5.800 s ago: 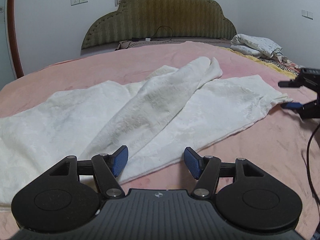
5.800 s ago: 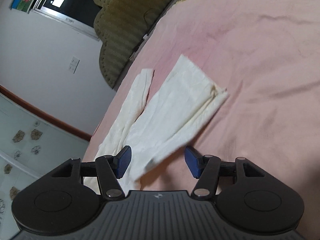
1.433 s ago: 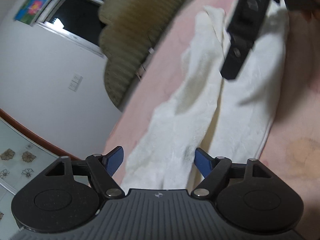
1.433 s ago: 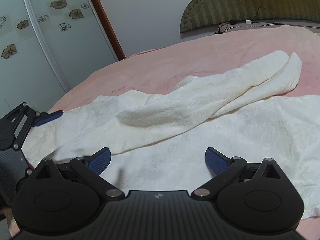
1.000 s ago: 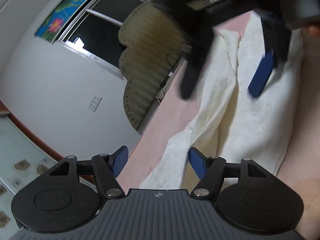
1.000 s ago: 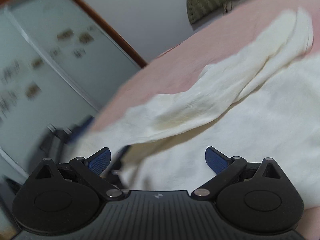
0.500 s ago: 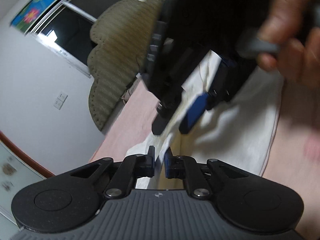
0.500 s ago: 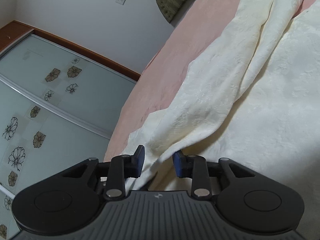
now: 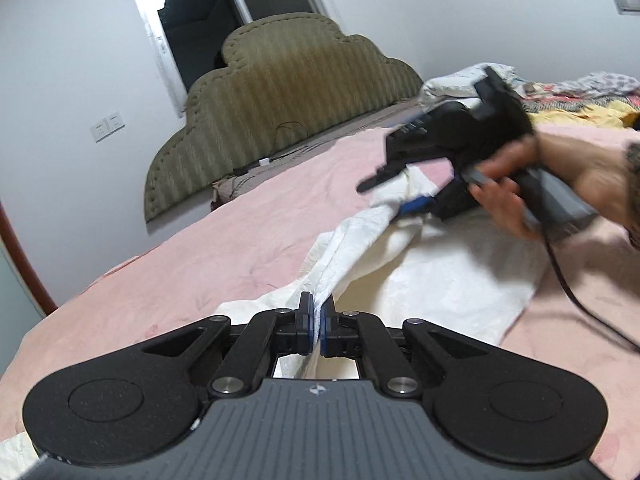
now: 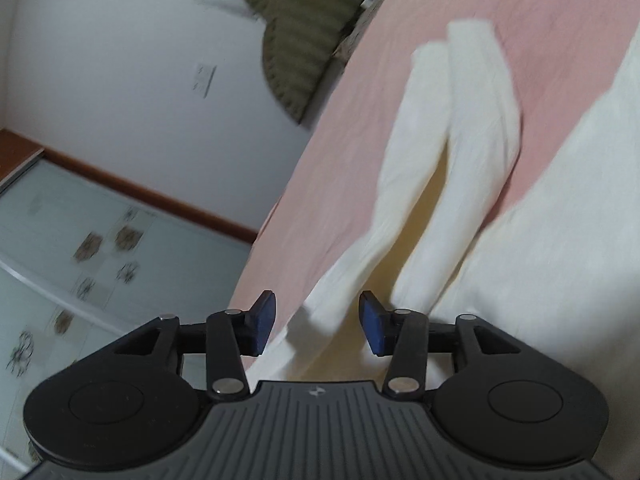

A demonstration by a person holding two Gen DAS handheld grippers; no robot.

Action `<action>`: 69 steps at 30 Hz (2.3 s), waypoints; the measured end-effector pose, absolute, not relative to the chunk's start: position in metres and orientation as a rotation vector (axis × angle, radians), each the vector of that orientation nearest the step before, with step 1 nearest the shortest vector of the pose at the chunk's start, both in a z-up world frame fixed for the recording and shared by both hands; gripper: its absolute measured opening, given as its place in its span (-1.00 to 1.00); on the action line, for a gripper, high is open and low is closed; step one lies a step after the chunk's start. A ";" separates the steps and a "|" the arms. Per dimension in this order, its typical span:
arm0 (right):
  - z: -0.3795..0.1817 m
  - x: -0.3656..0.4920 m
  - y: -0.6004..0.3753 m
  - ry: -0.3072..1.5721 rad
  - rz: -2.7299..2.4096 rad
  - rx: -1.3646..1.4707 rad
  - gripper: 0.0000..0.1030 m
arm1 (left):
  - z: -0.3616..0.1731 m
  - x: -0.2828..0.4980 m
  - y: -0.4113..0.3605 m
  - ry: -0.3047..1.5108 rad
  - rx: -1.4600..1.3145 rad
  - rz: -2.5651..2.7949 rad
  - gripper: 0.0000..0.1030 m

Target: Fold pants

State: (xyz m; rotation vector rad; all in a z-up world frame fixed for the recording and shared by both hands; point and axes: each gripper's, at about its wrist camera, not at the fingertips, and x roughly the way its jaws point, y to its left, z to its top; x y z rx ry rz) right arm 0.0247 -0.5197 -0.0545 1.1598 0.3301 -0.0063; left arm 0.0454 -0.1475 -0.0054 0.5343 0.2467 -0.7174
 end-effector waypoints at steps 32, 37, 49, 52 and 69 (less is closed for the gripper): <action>-0.010 -0.111 -0.570 0.207 -0.413 0.767 -0.89 | -0.044 0.015 -0.154 0.240 0.617 -0.838 -0.86; -0.038 -0.158 -0.563 0.210 -0.446 0.879 -0.89 | -0.051 0.008 -0.150 0.241 0.654 -0.871 -0.86; -0.052 -0.208 -0.555 0.250 -0.532 0.854 -0.89 | -0.058 -0.003 -0.149 0.211 0.746 -0.865 -0.87; -0.055 -0.218 -0.558 0.246 -0.538 0.864 -0.90 | -0.056 0.000 -0.146 0.225 0.714 -0.870 -0.87; -0.076 -0.189 -0.562 0.262 -0.408 1.129 -0.81 | -0.065 0.003 -0.168 0.207 0.775 -0.822 -0.61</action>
